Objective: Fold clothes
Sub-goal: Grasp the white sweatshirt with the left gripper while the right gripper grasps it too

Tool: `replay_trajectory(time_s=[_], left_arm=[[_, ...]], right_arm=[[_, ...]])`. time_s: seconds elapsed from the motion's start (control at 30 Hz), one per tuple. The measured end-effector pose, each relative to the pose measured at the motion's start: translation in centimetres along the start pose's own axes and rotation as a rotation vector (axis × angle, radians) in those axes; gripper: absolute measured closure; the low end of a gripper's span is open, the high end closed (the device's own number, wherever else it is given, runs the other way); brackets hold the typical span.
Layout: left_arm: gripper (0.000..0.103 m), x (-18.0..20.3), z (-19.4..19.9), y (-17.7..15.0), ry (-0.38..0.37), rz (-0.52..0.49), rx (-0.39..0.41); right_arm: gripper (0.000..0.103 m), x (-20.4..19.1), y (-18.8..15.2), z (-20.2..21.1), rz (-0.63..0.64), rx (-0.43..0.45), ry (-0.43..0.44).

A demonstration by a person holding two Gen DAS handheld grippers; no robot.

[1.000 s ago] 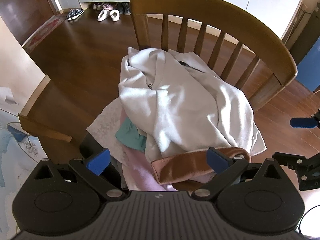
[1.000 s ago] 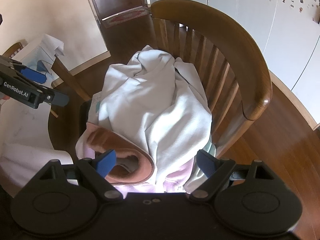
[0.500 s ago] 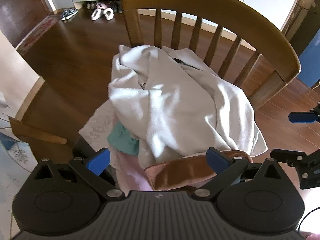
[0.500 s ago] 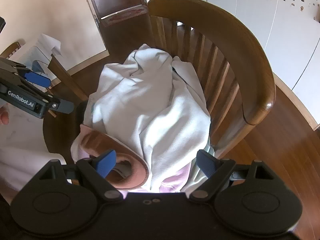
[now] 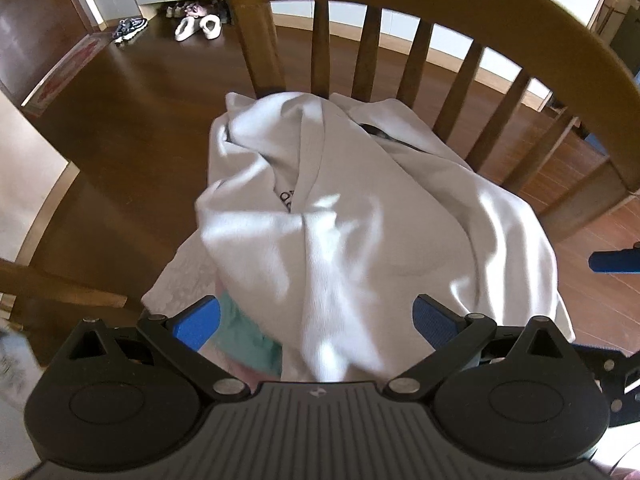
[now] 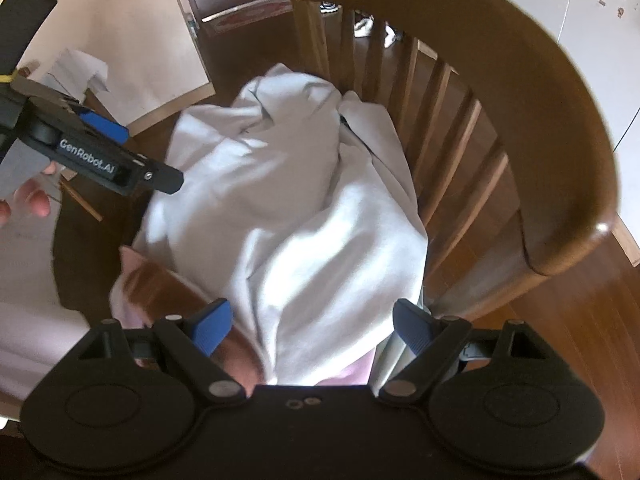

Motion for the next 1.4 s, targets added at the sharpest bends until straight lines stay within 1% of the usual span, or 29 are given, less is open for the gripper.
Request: replay_trajectory(time_s=[0.1,0.23,0.33,0.53,0.6,0.63,0.7,0.73,0.77,0.8,0.83,0.9,0.93,1.0,1.03,1.13,1.23,1.3,1.33,1.4], left_arm=[[0.0,0.2,-2.6,0.2,-0.025,-0.014,-0.029],[0.0,0.0,-5.7,-0.7,-0.057,-0.009,-0.077],[0.0,0.2,-7.6,-1.4,-0.05,-0.029,-0.114],[0.0,0.1,-8.9,-1.4,-0.074,0.003,-0.124],[0.0,0.0,-8.7,-1.4,-0.085,0.013,-0.117],[0.002,-0.2,-8.6,-1.5,-0.095,0.025,-0.109],[0.02,-0.5,-8.3,-1.5,-0.116,0.058,-0.094],[0.023,-0.8,-8.3,-1.3,-0.122,0.081,-0.102],[0.032,-0.8,-8.2,-1.2,-0.13,0.085,-0.109],[0.043,-0.9,-8.2,-1.0,-0.138,0.089,-0.117],[0.055,-0.9,-7.8,-1.0,-0.138,0.086,-0.111],[0.071,-1.0,-6.9,-0.8,-0.142,0.081,-0.097],[0.074,-1.1,-6.3,-0.6,-0.14,0.079,-0.085],[0.083,-0.9,-4.5,-0.4,-0.133,0.076,-0.039],[0.084,-0.9,-3.3,-0.4,-0.127,0.073,-0.008],[0.087,-1.2,-0.6,-0.2,-0.115,0.063,0.061],[0.088,-1.5,3.9,-0.4,-0.11,0.058,0.152],[0.088,-2.1,7.6,-0.8,-0.096,0.07,0.221],[0.088,-2.4,9.3,-1.0,-0.091,0.077,0.253],[0.088,-3.4,12.9,-1.5,-0.066,0.088,0.32]], right_arm=[[0.0,1.0,-0.2,-2.2,-0.024,-0.042,-0.018],[0.0,1.6,-0.6,-5.0,-0.055,-0.091,-0.029],[0.0,1.3,-0.6,-6.7,-0.067,-0.107,-0.026],[0.0,0.2,-0.6,-7.5,-0.065,-0.112,-0.021],[0.0,0.2,-0.5,-7.5,-0.083,-0.146,-0.024],[0.0,0.2,-0.4,-7.5,-0.093,-0.164,-0.025],[0.0,0.1,-0.1,-7.5,-0.093,-0.196,-0.016],[0.0,-0.1,-0.1,-7.3,-0.089,-0.205,-0.005],[0.0,-0.4,-0.1,-7.1,-0.076,-0.203,-0.004],[0.0,-0.7,-0.2,-6.7,-0.055,-0.193,-0.008],[0.0,-1.1,-0.4,-6.3,-0.032,-0.181,-0.014],[0.0,-1.5,-0.6,-5.0,-0.004,-0.131,-0.034],[0.0,-1.5,-0.5,-4.0,-0.005,-0.106,-0.038],[0.0,-1.2,-0.5,-2.4,-0.033,-0.074,-0.012],[0.0,-0.9,-0.5,-1.5,-0.062,-0.061,0.015],[0.0,-0.7,0.5,2.3,-0.151,-0.027,0.14],[0.0,-2.0,1.8,6.8,-0.12,0.052,0.206],[0.0,-3.3,2.5,9.3,-0.099,0.112,0.245],[0.0,-4.0,3.3,10.6,-0.095,0.144,0.282],[0.0,-5.4,4.4,12.9,-0.069,0.186,0.321]])
Point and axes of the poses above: each gripper's, at about its wrist camera, not at the fingertips, and z roughly against the way its jaws point, x to its right, y to its top, the point moved 1 cm from there along -z, roughly the way its jaws point, and after that the axes turned 15 degrees about -z, right-handed, at the moved point
